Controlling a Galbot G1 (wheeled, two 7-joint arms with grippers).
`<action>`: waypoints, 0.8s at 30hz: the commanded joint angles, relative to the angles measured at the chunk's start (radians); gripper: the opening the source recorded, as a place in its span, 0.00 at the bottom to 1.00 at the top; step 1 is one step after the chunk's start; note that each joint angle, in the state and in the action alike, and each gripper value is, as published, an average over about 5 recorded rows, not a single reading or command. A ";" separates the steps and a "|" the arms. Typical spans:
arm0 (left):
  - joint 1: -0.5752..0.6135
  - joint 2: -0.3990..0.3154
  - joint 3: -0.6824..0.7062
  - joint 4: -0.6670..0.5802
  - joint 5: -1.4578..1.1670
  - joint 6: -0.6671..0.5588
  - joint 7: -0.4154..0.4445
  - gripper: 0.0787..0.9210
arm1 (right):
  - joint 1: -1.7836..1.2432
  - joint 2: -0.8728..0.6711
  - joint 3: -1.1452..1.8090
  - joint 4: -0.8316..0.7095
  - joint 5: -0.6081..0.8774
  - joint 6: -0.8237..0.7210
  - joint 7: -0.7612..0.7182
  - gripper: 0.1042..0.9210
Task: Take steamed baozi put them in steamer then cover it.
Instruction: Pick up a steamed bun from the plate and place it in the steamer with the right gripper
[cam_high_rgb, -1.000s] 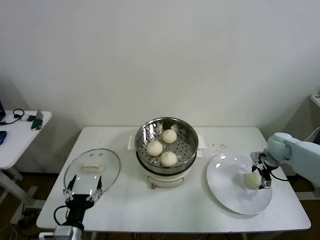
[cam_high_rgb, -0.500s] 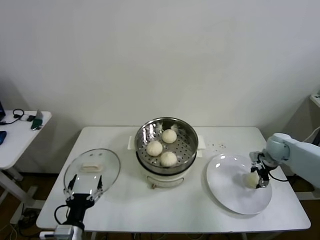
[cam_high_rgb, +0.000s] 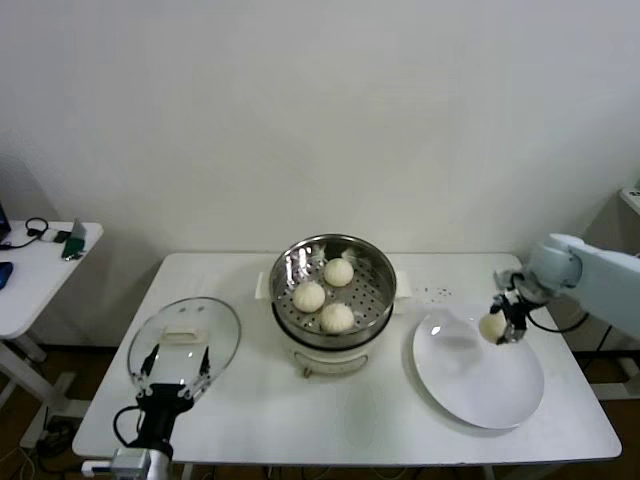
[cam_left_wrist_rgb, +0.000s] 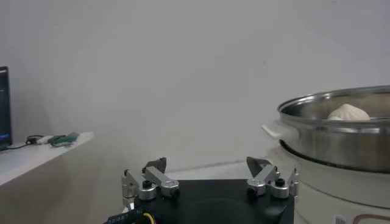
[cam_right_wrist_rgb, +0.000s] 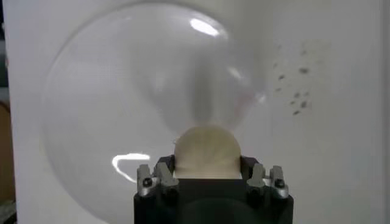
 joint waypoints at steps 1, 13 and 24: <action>-0.013 0.001 0.029 -0.002 0.010 -0.001 0.006 0.88 | 0.464 0.194 -0.322 0.012 0.395 -0.036 0.021 0.71; -0.013 0.021 0.044 -0.009 -0.003 -0.009 0.009 0.88 | 0.592 0.476 -0.483 0.064 0.695 -0.071 0.079 0.71; -0.013 0.040 0.049 0.004 -0.024 -0.016 0.010 0.88 | 0.425 0.657 -0.445 0.020 0.707 -0.111 0.128 0.71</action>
